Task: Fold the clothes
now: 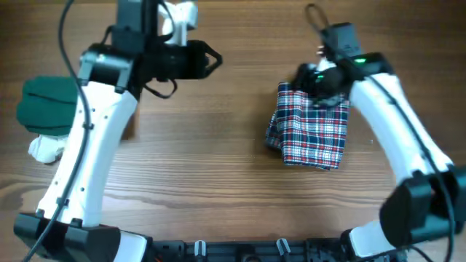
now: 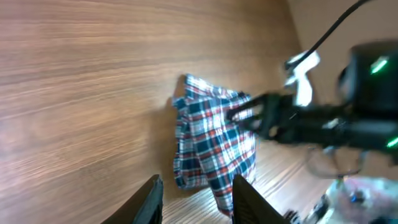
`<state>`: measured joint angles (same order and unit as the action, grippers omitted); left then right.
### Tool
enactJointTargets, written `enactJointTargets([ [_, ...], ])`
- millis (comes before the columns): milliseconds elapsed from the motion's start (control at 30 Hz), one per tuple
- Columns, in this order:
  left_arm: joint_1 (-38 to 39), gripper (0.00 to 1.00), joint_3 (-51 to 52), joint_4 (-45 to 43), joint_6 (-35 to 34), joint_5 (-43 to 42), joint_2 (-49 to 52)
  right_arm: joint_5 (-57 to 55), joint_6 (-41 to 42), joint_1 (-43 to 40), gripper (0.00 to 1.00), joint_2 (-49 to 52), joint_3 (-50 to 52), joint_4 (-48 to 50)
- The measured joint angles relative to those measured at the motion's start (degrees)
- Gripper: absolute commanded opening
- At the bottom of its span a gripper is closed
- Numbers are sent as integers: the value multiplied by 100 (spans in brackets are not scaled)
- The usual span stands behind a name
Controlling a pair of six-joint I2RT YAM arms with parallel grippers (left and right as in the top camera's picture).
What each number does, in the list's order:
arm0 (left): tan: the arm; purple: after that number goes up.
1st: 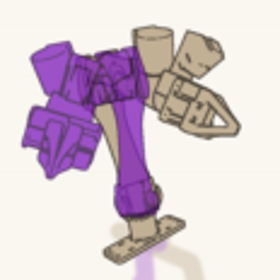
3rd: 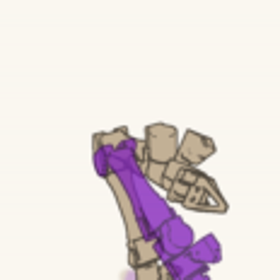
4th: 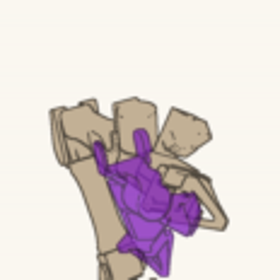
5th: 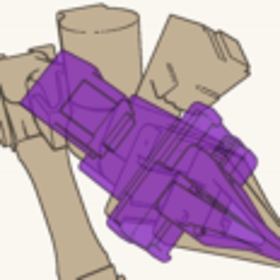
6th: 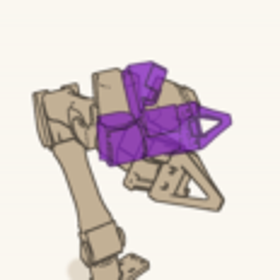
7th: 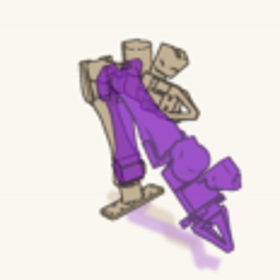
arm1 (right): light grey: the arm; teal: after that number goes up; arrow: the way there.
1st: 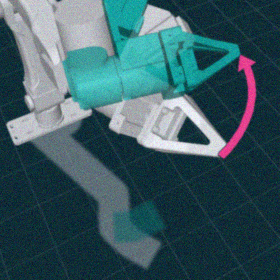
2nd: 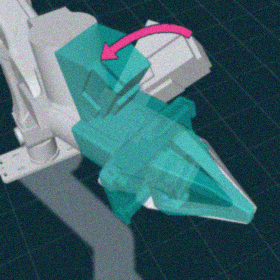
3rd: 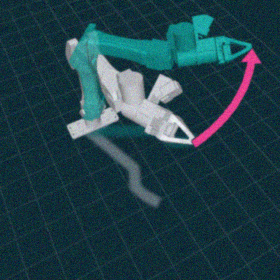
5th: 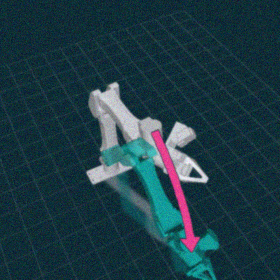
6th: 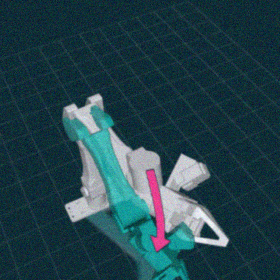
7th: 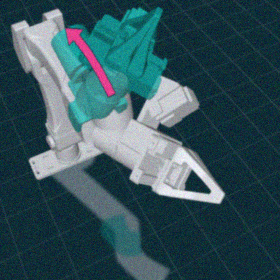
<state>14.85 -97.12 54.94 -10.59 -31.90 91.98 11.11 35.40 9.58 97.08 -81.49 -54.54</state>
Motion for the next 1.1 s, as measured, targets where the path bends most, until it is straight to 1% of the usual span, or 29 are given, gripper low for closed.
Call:
enactJointTargets([
  [33,39,30,0,0,17,2,0,28,-160,-186,70,-63,-33,-164],
  [67,282,26,0,-4,127,55,39,61,-369,-396,68,-96,-55,-358],
  [133,780,12,0,-9,339,122,243,92,-824,-802,48,-85,-26,-765],
  [167,1008,6,0,-24,396,144,398,94,-979,-901,29,-79,26,-839],
  [200,1309,4,0,-96,509,214,656,105,-1143,-988,22,-72,131,-852],
  [300,1958,4,0,-505,586,310,1620,197,-1368,-1121,21,-22,723,-372],
  [367,2229,4,0,-892,603,334,2317,326,-1403,-1130,17,76,1231,199],
  [400,2337,4,0,-1080,605,339,2699,365,-1338,-1130,13,162,1436,433],
  [433,2400,4,0,-1169,603,334,2935,402,-1252,-1130,12,273,1617,640],
  [533,2494,4,4,-1329,533,323,3713,564,-1130,-1145,16,533,1943,1075],
  [600,2424,4,2,-1338,490,186,3792,695,-1241,-1167,18,533,1943,1182],
  [633,2393,4,-2,-1322,472,184,3779,763,-1298,-1180,21,533,1941,1185],
  [667,2356,4,-4,-1292,468,184,3777,909,-1416,-1211,26,533,1910,1158],
  [700,2304,14,-13,-1231,437,184,3777,1060,-1521,-1252,37,527,1849,1051],
  [733,2262,17,-26,-1169,428,197,3759,1132,-1585,-1276,50,503,1814,997],
  [767,2214,19,-39,-1071,431,205,3713,1268,-1753,-1335,56,457,1709,745],
  [800,2153,26,-50,-970,391,216,3624,1344,-1834,-1392,64,369,1639,590],
  [833,2074,41,-57,-905,378,245,3447,1423,-1976,-1484,67,205,1569,476],
  [867,2015,50,-68,-881,363,284,3250,1480,-2074,-1593,69,20,1528,409],
  [900,1943,56,-111,-835,369,358,2933,1515,-2205,-1720,71,-192,1488,332],
  [967,1873,61,-208,-732,378,452,2527,1552,-2337,-1888,74,-463,1458,264],
  [1000,1847,66,-267,-643,308,492,2295,1572,-2398,-1980,67,-610,1456,223],
  [1033,1836,68,-328,-533,234,514,2092,1587,-2441,-2028,57,-706,1456,203],
  [1067,1823,68,-341,-496,107,514,2011,1589,-2468,-2041,42,-750,1456,203],
  [1100,1812,72,-326,-492,-11,507,2011,1591,-2505,-2041,29,-765,1456,203],
])
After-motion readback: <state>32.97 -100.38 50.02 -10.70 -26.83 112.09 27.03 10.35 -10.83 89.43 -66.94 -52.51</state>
